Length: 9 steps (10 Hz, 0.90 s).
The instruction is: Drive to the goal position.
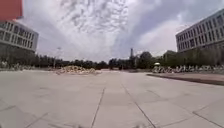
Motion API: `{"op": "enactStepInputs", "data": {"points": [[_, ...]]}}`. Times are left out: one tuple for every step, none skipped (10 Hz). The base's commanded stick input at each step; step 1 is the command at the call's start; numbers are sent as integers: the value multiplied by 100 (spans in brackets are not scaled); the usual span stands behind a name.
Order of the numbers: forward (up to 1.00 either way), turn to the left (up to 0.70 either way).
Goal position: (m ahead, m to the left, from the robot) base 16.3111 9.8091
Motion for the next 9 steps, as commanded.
{"op": "enactStepInputs", "data": {"points": [[70,0],[70,0],[70,0],[70,0],[70,0],[70,0],[70,0],[70,0],[70,0]]}}
